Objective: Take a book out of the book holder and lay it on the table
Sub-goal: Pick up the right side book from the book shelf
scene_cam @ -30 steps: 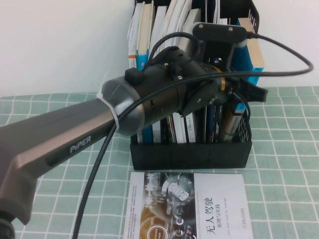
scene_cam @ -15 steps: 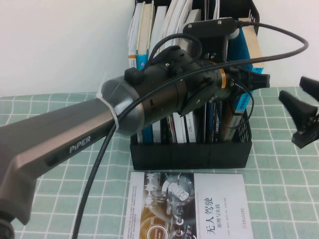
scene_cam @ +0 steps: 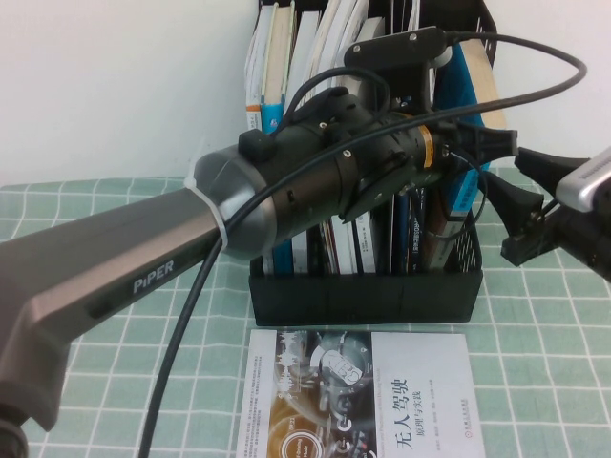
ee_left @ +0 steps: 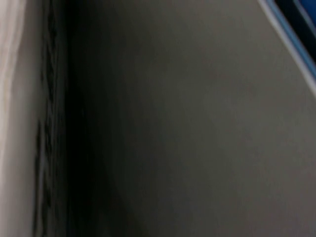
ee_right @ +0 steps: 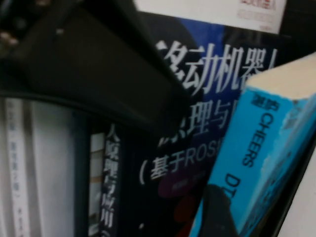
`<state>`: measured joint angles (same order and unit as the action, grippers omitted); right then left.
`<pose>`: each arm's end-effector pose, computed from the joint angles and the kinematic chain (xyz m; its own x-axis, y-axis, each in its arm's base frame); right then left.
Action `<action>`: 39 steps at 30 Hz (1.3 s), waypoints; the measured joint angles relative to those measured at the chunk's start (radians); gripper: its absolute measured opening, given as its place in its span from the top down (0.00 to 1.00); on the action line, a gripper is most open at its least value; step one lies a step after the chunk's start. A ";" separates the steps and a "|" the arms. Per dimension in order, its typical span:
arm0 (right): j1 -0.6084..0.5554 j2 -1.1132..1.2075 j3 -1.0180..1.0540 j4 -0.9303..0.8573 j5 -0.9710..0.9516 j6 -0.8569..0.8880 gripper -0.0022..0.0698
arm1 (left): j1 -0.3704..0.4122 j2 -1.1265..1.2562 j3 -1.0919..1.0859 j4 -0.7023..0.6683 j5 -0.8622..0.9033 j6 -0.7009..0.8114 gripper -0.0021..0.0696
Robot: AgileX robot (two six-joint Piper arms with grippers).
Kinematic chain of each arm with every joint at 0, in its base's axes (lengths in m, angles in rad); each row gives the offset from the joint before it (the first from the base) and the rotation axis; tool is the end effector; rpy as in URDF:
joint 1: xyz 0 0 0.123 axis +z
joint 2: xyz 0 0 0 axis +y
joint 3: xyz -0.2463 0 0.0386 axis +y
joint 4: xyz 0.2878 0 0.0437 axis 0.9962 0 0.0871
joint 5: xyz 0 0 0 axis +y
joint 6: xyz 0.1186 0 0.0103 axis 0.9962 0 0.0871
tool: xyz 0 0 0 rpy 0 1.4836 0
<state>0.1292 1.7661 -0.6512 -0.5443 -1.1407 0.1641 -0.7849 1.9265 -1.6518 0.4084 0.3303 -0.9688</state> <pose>0.3463 0.1015 0.1232 0.0984 -0.0611 -0.9933 -0.5736 0.8121 -0.1068 0.3751 -0.3530 0.2486 -0.6199 -0.1492 -0.7704 0.3356 0.8370 -0.4322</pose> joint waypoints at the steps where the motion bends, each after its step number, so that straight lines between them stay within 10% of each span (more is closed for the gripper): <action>1: 0.000 0.007 -0.004 0.011 0.000 0.006 0.39 | 0.000 0.000 0.000 0.002 0.000 -0.003 0.98; 21: 0.134 0.124 -0.114 0.315 -0.002 0.000 0.37 | 0.000 0.000 0.000 0.010 -0.005 -0.043 0.98; 30: 0.154 0.164 -0.144 0.340 -0.014 -0.011 0.70 | 0.000 0.000 0.000 0.017 -0.005 -0.057 0.98; 39: 0.158 0.162 -0.144 0.348 -0.012 -0.040 0.69 | -0.008 -0.021 0.000 0.017 -0.008 -0.061 0.98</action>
<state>0.2871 1.9279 -0.7950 -0.1959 -1.1526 0.1242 -0.7931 1.9053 -1.6518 0.4250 0.3224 -1.0296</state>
